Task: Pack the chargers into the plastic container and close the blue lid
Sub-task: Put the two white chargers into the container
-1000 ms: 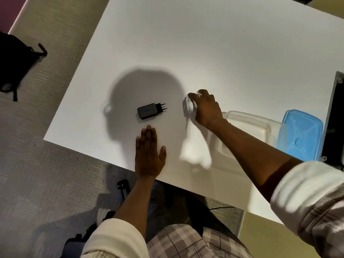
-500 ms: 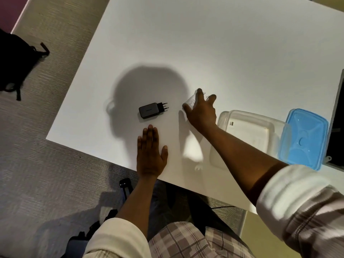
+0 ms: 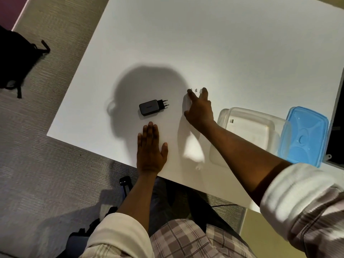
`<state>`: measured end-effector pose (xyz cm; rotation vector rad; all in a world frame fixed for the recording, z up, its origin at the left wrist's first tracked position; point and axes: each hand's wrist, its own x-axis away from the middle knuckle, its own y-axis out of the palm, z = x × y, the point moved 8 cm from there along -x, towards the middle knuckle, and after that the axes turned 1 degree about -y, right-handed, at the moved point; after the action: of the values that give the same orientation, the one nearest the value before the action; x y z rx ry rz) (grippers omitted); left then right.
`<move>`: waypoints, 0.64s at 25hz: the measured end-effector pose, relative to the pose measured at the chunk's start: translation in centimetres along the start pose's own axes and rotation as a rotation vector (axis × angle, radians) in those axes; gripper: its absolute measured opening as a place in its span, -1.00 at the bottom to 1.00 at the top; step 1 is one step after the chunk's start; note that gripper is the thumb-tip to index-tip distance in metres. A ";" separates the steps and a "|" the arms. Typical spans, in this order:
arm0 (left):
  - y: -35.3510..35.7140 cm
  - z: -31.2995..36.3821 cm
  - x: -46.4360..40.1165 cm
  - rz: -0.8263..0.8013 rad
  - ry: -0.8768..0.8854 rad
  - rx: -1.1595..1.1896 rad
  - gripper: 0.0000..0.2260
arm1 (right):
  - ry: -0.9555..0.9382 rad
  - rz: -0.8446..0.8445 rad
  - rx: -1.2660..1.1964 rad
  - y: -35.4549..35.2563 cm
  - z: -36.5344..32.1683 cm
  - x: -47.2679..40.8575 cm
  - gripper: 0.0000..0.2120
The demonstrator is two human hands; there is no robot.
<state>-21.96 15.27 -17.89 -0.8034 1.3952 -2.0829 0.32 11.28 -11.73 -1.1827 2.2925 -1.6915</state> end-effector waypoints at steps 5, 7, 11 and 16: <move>0.3 -0.2 0.0 -0.007 0.002 -0.018 -0.35 | 0.018 0.007 0.041 -0.4 0.8 0.3 -0.34; 0.3 -0.1 -0.1 -0.006 0.001 -0.015 -0.35 | 0.011 0.007 0.046 -0.3 0.9 0.2 -0.33; 0.3 -0.1 -0.1 0.002 0.002 -0.005 -0.35 | 0.026 -0.025 0.016 0.1 0.8 0.1 -0.32; 0.4 -0.1 -0.1 0.002 0.004 -0.011 -0.35 | 0.049 -0.006 0.042 0.1 0.5 0.1 -0.37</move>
<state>-21.90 15.30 -18.30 -0.8019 1.4099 -2.0788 0.45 10.79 -11.94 -1.1540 2.2716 -1.7806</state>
